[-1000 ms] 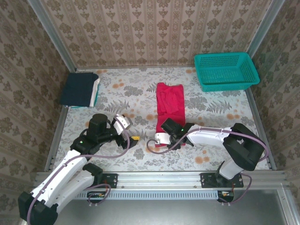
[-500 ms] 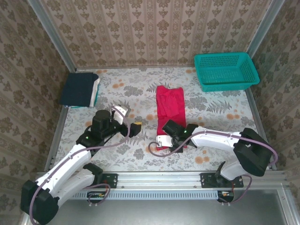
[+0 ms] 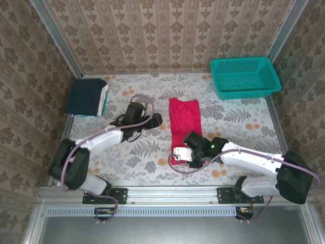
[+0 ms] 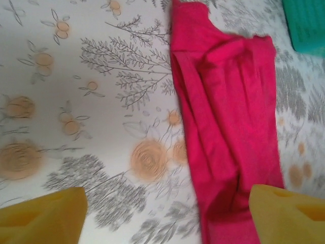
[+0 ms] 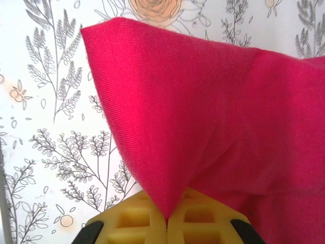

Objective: Fold and stack the t-shirts

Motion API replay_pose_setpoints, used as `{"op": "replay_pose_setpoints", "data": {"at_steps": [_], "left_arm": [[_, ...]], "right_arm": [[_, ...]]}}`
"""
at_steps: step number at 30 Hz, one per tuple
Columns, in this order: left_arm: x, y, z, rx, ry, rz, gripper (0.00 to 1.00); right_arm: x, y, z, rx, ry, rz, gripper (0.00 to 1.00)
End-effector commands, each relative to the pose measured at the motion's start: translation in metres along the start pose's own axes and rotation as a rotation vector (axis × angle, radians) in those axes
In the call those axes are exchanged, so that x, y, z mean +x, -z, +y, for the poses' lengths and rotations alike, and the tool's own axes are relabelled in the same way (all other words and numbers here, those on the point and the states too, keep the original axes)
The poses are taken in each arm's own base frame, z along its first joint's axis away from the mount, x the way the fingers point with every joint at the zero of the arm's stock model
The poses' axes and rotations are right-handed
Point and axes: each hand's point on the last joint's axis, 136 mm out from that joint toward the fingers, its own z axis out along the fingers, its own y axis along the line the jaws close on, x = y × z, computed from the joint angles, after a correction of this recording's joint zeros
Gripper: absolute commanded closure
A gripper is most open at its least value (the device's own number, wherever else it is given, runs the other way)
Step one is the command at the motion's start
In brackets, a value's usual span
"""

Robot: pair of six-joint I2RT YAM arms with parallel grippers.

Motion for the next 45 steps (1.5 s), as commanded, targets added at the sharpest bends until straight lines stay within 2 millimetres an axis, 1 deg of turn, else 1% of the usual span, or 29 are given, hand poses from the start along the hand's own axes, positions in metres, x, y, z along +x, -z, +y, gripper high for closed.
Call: {"op": "replay_pose_setpoints", "data": {"at_steps": [1, 3, 5, 6, 8, 10, 12, 14, 19, 22, 23, 24, 26, 28, 33, 35, 37, 40, 42, 45], "left_arm": [[0.003, -0.025, -0.018, 0.042, 0.115, 0.051, 0.33], [0.005, -0.044, -0.026, 0.046, 0.115, 0.082, 0.37], [0.01, -0.062, -0.027, 0.024, 0.117, 0.121, 0.41], [0.008, -0.068, -0.031, 0.026, 0.115, 0.126, 0.43], [0.012, -0.083, -0.03, 0.009, 0.122, 0.15, 0.48], [0.013, -0.094, -0.031, 0.008, 0.13, 0.168, 0.52], [0.015, -0.104, -0.03, 0.003, 0.136, 0.187, 0.56], [0.019, -0.111, -0.028, -0.006, 0.143, 0.206, 0.63], [0.025, -0.121, -0.022, -0.023, 0.161, 0.229, 0.74], [0.029, -0.127, -0.02, -0.023, 0.17, 0.246, 0.77], [0.03, -0.128, -0.02, -0.021, 0.171, 0.25, 0.8], [0.032, -0.129, -0.019, -0.023, 0.172, 0.256, 0.83], [0.034, -0.131, -0.017, -0.023, 0.171, 0.265, 0.93], [0.038, -0.131, -0.017, -0.021, 0.165, 0.279, 1.0], [0.05, -0.124, -0.014, -0.013, 0.144, 0.318, 1.0], [0.057, -0.119, -0.007, -0.026, 0.144, 0.332, 1.0], [0.064, -0.115, -0.003, -0.032, 0.142, 0.345, 1.0], [0.072, -0.112, 0.003, -0.039, 0.134, 0.362, 1.0], [0.075, -0.112, 0.005, -0.034, 0.115, 0.366, 1.0], [0.076, -0.114, 0.006, -0.011, 0.104, 0.366, 1.0]], "right_arm": [[0.006, 0.005, 0.011, -0.033, -0.025, -0.003, 1.0], [0.006, 0.007, 0.011, -0.03, -0.025, -0.004, 1.0], [0.005, 0.008, 0.011, -0.031, -0.023, -0.008, 1.0], [0.005, 0.008, 0.011, -0.032, -0.022, -0.01, 1.0], [0.004, 0.01, 0.011, -0.03, -0.022, -0.015, 1.0], [0.005, 0.011, 0.01, -0.025, -0.025, -0.015, 1.0], [0.006, 0.012, 0.011, -0.025, -0.026, -0.015, 1.0], [0.006, 0.014, 0.011, -0.023, -0.027, -0.016, 1.0], [0.006, 0.016, 0.01, -0.02, -0.033, -0.02, 1.0], [0.005, 0.017, 0.01, -0.02, -0.035, -0.021, 1.0], [0.004, 0.018, 0.01, -0.022, -0.034, -0.022, 1.0], [0.004, 0.019, 0.011, -0.028, -0.035, -0.023, 1.0], [0.002, 0.022, 0.014, -0.047, -0.04, -0.026, 1.0], [0.0, 0.025, 0.018, -0.072, -0.044, -0.03, 1.0], [-0.007, 0.037, 0.028, -0.114, -0.043, -0.041, 1.0], [-0.012, 0.045, 0.028, -0.126, -0.042, -0.046, 1.0], [-0.016, 0.053, 0.023, -0.114, -0.032, -0.052, 1.0], [-0.021, 0.06, 0.01, -0.084, -0.004, -0.051, 1.0], [-0.021, 0.062, -0.002, -0.081, 0.0, -0.036, 1.0], [-0.018, 0.064, -0.028, -0.07, 0.012, 0.004, 1.0]]}}
